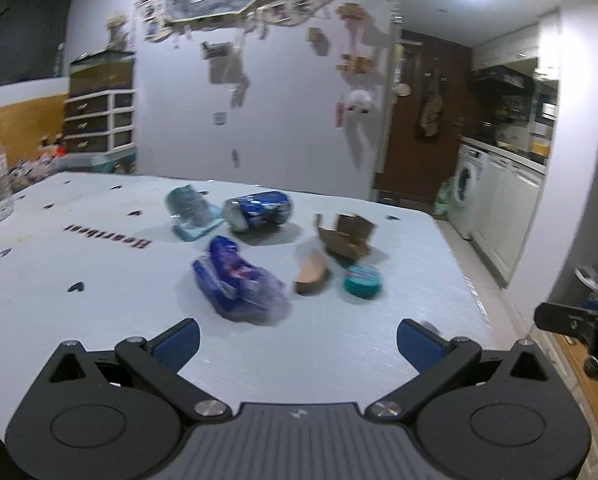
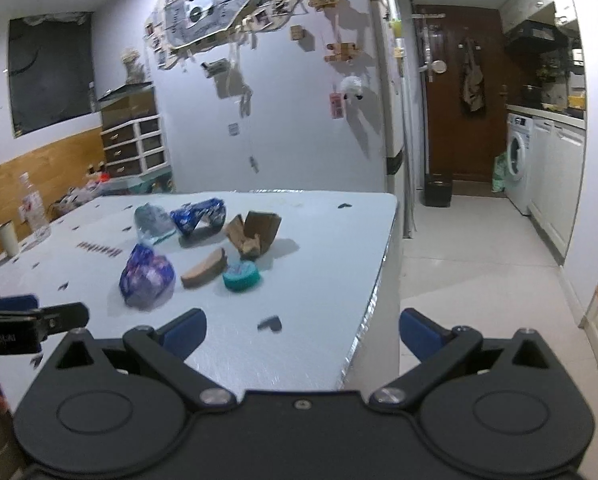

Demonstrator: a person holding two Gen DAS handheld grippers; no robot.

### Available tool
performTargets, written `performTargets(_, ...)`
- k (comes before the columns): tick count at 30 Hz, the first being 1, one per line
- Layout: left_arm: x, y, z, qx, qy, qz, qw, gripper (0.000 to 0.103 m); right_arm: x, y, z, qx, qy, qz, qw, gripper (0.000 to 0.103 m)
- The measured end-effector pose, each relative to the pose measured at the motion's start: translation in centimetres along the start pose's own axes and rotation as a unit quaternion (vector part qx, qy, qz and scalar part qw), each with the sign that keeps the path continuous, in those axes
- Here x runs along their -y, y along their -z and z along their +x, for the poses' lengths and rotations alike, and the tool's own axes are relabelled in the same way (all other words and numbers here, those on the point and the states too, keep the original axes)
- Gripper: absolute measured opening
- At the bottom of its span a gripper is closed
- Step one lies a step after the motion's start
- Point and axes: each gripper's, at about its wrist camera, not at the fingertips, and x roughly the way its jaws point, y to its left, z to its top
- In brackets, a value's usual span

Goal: Collect trash
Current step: 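Withdraw both open tools from the bin back toward the table, then grasp the blue-purple snack bag with the left tool while the right tool grasps the teal cap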

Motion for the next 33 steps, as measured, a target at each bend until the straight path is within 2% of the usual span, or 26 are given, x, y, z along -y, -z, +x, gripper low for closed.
performTargets(3, -1.2, -1.2, 1.3, 0.003, 0.004, -0.009, 0.9999, 0.103, -0.8, -0.4, 1.6, 0.008, 0.005, 0.008, 1.000, 0.103)
performTargets(7, -2.6, -3.0, 4.1, -0.003, -0.003, -0.021, 0.9998, 0.103, -1.5, -1.2, 4.1, -0.004, -0.005, 0.005, 1.000, 0.103)
performTargets(11, -4.3, -4.3, 7.9, -0.021, -0.005, -0.072, 0.9971, 0.103, -2.1, -1.7, 6.2, -0.009, -0.015, 0.003, 1.000, 0.103)
performTargets(15, -5.5, -4.9, 11.5, -0.046, -0.026, -0.109, 0.9927, 0.103, -2.6, -2.2, 7.9, -0.014, -0.009, -0.003, 1.000, 0.103)
performTargets(18, -5.8, -4.9, 14.0, -0.063, -0.040, -0.106, 0.9915, 0.103, -3.0, -2.3, 9.3, -0.013, -0.002, -0.022, 1.000, 0.103)
performTargets(21, -5.6, -4.6, 16.0, -0.078, -0.052, -0.098, 0.9908, 0.102, -3.2, -2.3, 11.0, -0.021, -0.044, -0.053, 0.997, 0.103)
performTargets(24, -5.2, -4.1, 17.6, -0.091, -0.055, -0.087, 0.9905, 0.100, -3.1, -2.4, 13.4, -0.039, -0.068, -0.044, 0.996, 0.103)
performTargets(28, -4.7, -3.4, 18.9, -0.101, -0.059, -0.073, 0.9905, 0.097, -4.1, -2.2, 16.3, -0.066, -0.054, -0.070, 0.994, 0.103)
performTargets(30, -4.4, -3.3, 19.3, -0.096, -0.071, -0.058, 0.9911, 0.097, -4.5, -2.2, 17.5, -0.077, -0.055, -0.074, 0.993, 0.103)
performTargets(33, -4.3, -3.3, 19.6, -0.088, -0.081, -0.048, 0.9917, 0.091, -5.0, -2.3, 19.0, -0.089, -0.055, -0.078, 0.992, 0.103)
